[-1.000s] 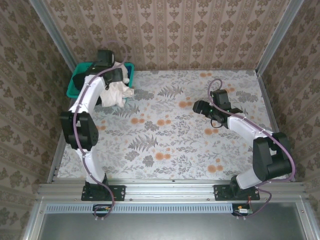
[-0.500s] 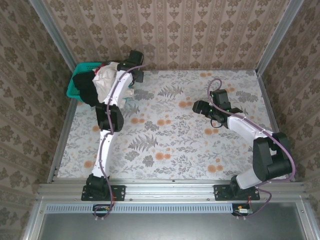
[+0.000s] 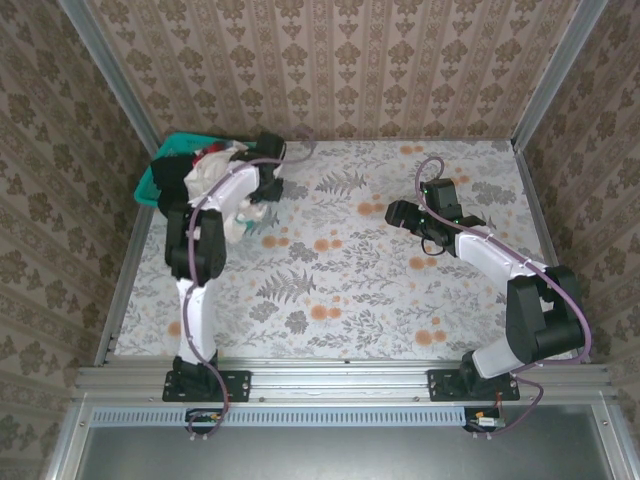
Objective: Fold and stack the t-shirts
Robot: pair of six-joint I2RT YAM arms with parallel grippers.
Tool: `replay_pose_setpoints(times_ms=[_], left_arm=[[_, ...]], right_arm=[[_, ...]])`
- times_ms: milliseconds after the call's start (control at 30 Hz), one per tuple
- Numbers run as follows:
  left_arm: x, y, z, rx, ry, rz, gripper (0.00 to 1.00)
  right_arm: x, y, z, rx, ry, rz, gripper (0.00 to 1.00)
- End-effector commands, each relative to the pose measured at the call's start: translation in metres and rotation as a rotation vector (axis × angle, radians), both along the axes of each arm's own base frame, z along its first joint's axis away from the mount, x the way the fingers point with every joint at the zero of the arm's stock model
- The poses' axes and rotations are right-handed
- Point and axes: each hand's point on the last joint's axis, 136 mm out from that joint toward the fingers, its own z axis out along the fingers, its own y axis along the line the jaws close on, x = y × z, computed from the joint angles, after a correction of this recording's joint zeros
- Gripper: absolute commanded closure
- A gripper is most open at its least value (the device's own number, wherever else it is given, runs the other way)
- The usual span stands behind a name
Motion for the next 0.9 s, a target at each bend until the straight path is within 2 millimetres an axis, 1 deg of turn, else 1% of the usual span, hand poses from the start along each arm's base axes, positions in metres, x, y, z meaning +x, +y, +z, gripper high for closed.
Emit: replay_pose_setpoints(times_ms=[0, 33, 67, 100, 133, 167, 200, 233, 267, 333, 367, 400, 433, 500, 533, 567, 633, 667, 733, 767, 800, 867], left_arm=[[-0.044, -0.025, 0.033, -0.147, -0.050, -0.121, 1.00], [-0.059, -0.026, 0.035, -0.160, -0.051, -0.150, 1.00], [-0.077, -0.026, 0.031, -0.170, -0.042, -0.165, 1.00], [-0.092, -0.026, 0.031, -0.191, -0.034, -0.164, 0.83], [-0.100, -0.025, 0.036, -0.212, -0.047, -0.156, 0.58], [-0.105, -0.022, 0.043, -0.230, -0.068, -0.122, 0.33], [-0.108, -0.020, 0.054, -0.258, -0.092, -0.093, 0.24], [-0.111, -0.020, 0.067, -0.299, -0.119, -0.069, 0.04], [-0.112, -0.019, 0.079, -0.329, -0.149, -0.048, 0.00], [-0.116, -0.014, 0.097, -0.376, -0.197, 0.003, 0.00], [-0.117, -0.006, 0.102, -0.388, -0.213, 0.057, 0.00], [-0.119, 0.011, 0.104, -0.391, -0.226, 0.155, 0.00], [-0.122, 0.028, 0.105, -0.398, -0.238, 0.254, 0.00], [-0.137, 0.073, 0.099, -0.452, -0.262, 0.489, 0.00], [-0.144, 0.092, 0.095, -0.489, -0.285, 0.575, 0.00], [-0.151, 0.113, 0.094, -0.530, -0.333, 0.665, 0.00], [-0.170, 0.151, 0.081, -0.574, -0.393, 0.823, 0.00], [-0.178, 0.166, 0.076, -0.586, -0.422, 0.890, 0.00], [-0.187, 0.183, 0.060, -0.618, -0.420, 0.974, 0.00], [-0.189, 0.188, 0.051, -0.634, -0.411, 1.003, 0.00], [-0.187, 0.190, 0.042, -0.664, -0.394, 1.022, 0.00], [-0.176, 0.188, 0.025, -0.730, -0.357, 1.028, 0.02]], right_arm=[[0.004, 0.011, 0.005, 0.009, -0.006, 0.040, 0.17], [0.006, 0.016, 0.006, 0.014, -0.007, 0.055, 0.17], [0.009, 0.025, 0.009, 0.016, -0.014, 0.080, 0.17], [0.013, 0.036, 0.010, 0.013, -0.017, 0.109, 0.17], [0.016, 0.044, 0.011, 0.011, -0.018, 0.127, 0.17], [0.021, 0.058, 0.011, 0.011, -0.019, 0.160, 0.18], [0.026, 0.071, 0.012, 0.018, -0.022, 0.188, 0.18], [0.031, 0.086, 0.013, 0.026, -0.027, 0.218, 0.19], [0.036, 0.101, 0.016, 0.033, -0.033, 0.247, 0.20], [0.046, 0.129, 0.020, 0.045, -0.045, 0.307, 0.21], [0.050, 0.146, 0.023, 0.057, -0.053, 0.345, 0.21], [0.052, 0.165, 0.026, 0.076, -0.062, 0.398, 0.21], [0.053, 0.179, 0.028, 0.084, -0.066, 0.437, 0.22], [0.051, 0.207, 0.030, 0.083, -0.071, 0.519, 0.22], [0.052, 0.219, 0.031, 0.072, -0.080, 0.554, 0.22], [0.053, 0.231, 0.028, 0.059, -0.082, 0.582, 0.22], [0.058, 0.250, 0.022, 0.059, -0.074, 0.619, 0.23], [0.063, 0.259, 0.020, 0.072, -0.071, 0.637, 0.23], [0.071, 0.275, 0.015, 0.090, -0.075, 0.662, 0.25], [0.074, 0.281, 0.014, 0.095, -0.079, 0.675, 0.26], [0.077, 0.286, 0.012, 0.096, -0.079, 0.681, 0.27], [0.083, 0.295, 0.009, 0.107, -0.085, 0.691, 0.28]])
